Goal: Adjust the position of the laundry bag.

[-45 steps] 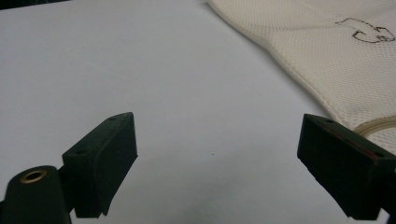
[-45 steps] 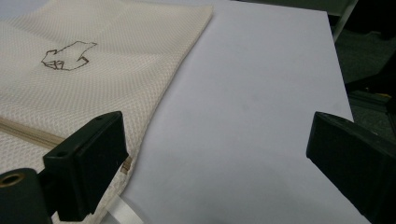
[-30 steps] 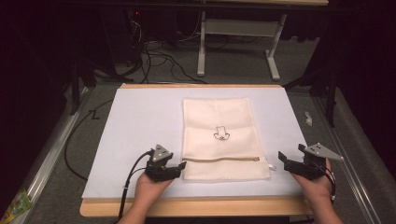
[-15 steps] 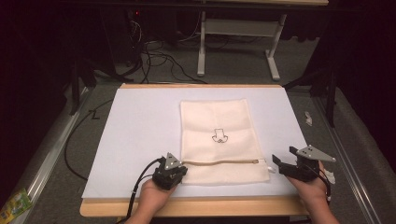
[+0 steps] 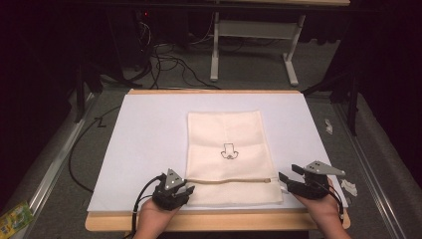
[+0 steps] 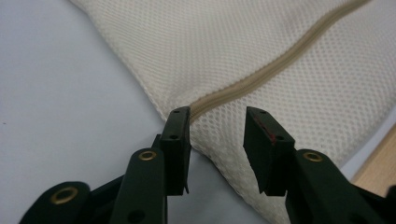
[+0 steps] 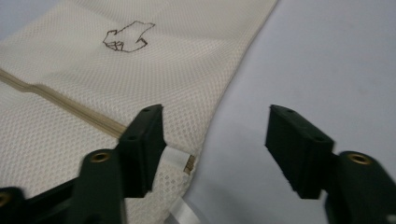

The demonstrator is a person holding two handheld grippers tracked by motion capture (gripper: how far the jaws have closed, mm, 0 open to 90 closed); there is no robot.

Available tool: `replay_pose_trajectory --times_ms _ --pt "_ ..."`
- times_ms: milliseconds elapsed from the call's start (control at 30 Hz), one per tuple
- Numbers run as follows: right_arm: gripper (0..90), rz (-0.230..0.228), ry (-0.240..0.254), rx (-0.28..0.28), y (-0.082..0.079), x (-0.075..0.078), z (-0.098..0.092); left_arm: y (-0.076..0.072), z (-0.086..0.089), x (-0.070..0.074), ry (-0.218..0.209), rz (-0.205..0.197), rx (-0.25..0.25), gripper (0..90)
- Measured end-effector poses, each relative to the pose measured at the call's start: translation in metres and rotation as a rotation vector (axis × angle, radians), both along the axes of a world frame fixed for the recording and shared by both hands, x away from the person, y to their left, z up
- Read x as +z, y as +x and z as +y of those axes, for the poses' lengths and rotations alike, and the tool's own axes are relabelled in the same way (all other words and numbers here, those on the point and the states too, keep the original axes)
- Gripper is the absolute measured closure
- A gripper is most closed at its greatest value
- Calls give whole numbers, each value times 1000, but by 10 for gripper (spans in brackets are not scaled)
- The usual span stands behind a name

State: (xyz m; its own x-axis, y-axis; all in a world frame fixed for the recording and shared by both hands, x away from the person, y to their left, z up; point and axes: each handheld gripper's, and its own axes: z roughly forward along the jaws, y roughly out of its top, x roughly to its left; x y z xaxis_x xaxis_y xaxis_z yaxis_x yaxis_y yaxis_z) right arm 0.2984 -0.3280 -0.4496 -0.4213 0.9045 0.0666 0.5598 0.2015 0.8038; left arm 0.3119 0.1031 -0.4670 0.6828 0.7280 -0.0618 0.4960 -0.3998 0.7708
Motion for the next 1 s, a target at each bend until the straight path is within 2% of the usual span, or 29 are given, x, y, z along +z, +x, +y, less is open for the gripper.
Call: replay_pose_trajectory --times_ms 33,67,100,167,267,400,500,767,1000 --pt "578 24 16 7 2 -2 1 0 1 1 -16 -16 10 557" --pt "641 76 43 24 7 -7 3 1 2 2 -28 -31 19 479" --pt "641 76 43 24 7 -7 3 2 4 2 -30 -47 25 479" --pt "647 117 41 53 12 -12 6 2 5 3 -36 -72 39 425" --pt "601 158 -10 61 14 -19 14 3 8 2 -34 -91 53 362" --pt "576 166 -14 42 15 -20 14 4 11 3 -43 -103 63 341" --pt "579 181 -11 32 16 -22 15 4 13 2 -47 -92 64 342" --pt "624 174 -31 24 13 -22 20 6 11 4 -59 -92 80 341" --pt "661 175 -27 25 13 -23 21 6 7 5 -63 -107 60 315"
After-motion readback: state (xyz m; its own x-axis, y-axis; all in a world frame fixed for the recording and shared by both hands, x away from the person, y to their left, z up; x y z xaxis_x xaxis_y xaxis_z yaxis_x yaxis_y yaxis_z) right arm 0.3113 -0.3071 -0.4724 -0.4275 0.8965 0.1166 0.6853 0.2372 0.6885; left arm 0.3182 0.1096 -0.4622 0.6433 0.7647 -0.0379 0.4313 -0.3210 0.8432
